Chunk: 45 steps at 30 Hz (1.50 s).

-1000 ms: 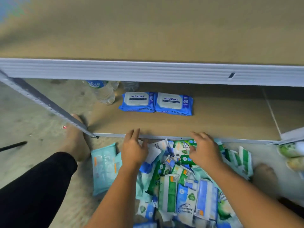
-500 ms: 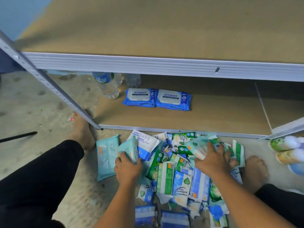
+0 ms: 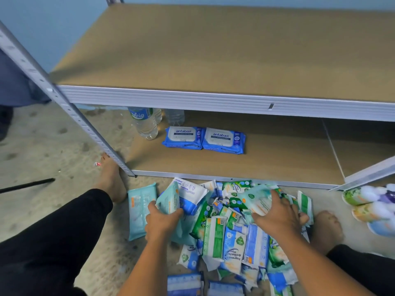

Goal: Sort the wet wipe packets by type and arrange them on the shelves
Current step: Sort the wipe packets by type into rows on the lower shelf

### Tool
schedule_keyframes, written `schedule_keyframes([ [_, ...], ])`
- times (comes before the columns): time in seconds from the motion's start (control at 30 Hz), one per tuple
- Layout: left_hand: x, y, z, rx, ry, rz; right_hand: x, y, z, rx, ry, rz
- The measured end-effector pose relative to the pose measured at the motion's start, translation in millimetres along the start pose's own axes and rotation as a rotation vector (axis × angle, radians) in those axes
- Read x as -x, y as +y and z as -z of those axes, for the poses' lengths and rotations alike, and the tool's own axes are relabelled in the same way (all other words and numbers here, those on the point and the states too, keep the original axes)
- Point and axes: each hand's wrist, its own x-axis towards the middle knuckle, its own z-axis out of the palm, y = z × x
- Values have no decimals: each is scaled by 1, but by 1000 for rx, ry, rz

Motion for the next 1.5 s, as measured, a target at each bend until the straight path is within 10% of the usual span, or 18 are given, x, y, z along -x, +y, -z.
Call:
schedule_keyframes([
  [0.47, 90, 16, 24, 125, -366, -269, 87, 16, 16, -320, 21, -76],
  [1.0, 93, 18, -2, 629, -772, 92, 80, 15, 2, -482, -90, -308],
  [1.5, 75, 47, -28, -350, -407, -453, 67, 14, -3, -361, -185, -214],
])
